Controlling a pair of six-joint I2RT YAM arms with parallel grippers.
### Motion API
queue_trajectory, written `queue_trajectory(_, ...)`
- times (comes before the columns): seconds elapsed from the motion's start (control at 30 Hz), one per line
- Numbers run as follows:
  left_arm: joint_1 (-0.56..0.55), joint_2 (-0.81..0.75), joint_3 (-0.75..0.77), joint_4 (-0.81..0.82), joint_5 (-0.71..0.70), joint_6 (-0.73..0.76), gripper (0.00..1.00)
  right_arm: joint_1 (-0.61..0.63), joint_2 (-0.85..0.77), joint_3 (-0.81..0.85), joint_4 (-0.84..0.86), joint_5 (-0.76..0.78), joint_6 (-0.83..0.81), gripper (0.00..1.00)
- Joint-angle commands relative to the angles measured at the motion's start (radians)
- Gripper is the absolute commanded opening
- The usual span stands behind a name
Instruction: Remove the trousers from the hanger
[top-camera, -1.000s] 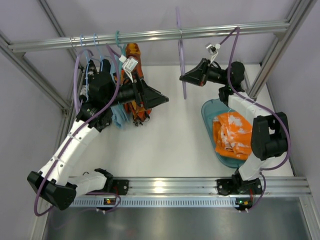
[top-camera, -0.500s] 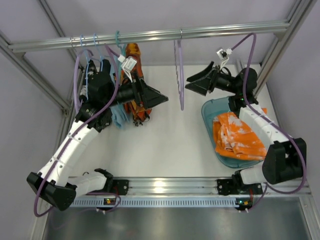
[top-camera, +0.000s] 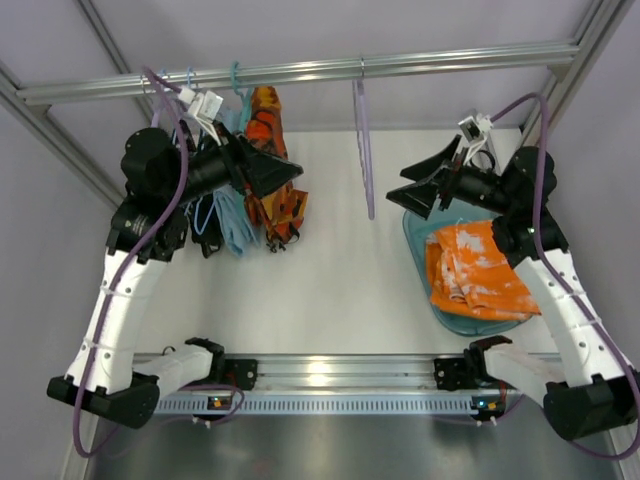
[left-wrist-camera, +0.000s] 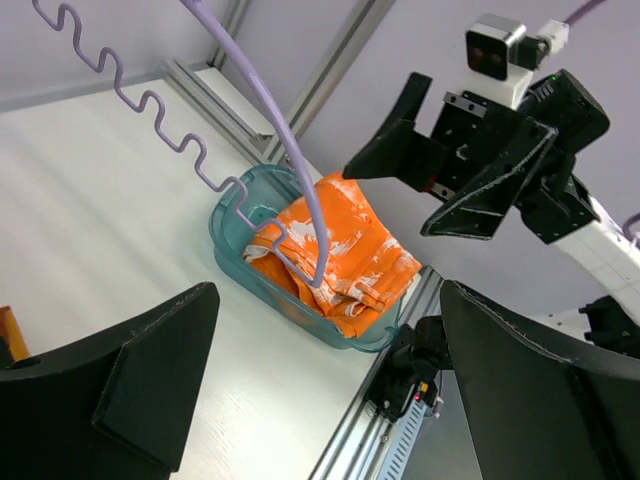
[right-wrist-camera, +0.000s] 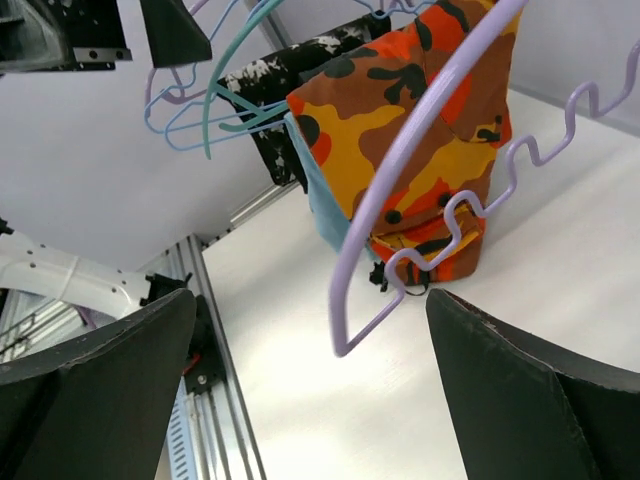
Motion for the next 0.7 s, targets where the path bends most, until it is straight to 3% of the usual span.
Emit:
queue_trajectory(0.0,0.039,-0.015,0.109,-0.166,-0.016,0.085,0.98,-0.009,-0.082,0.088,-0.225,0.068,-0.17,0.99)
queue_trajectory(0.23,0.174,-0.084,0.161,-0.359,-0.028,0.203,0.98,-0.013,-0.186,0.124,-0.43,0.122,-0.291,0.99)
queue_trajectory(0.67,0.237,-0.145,0.235,-0.795,-0.348,0.532,0.98,-0.016,-0.392,0.083,-0.739,0.223,-0.518,0.99)
